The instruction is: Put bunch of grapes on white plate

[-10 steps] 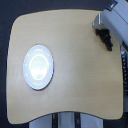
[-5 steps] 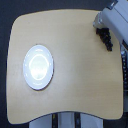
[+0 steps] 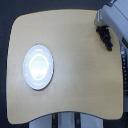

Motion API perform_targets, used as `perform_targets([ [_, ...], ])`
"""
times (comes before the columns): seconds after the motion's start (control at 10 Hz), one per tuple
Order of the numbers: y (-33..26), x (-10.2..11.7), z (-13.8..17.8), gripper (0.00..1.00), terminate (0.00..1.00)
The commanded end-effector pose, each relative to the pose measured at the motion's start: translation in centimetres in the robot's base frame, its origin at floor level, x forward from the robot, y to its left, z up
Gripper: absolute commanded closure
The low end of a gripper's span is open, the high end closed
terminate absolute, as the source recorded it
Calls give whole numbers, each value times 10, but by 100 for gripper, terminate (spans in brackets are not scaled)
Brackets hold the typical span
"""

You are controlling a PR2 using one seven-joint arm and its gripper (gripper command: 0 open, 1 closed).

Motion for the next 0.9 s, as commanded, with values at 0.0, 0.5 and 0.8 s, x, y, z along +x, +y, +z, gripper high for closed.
perform_targets([
  [0.0,-4,6,5,100,0],
  [0.5,-15,11,15,100,0],
  [0.8,-15,4,38,100,0],
])
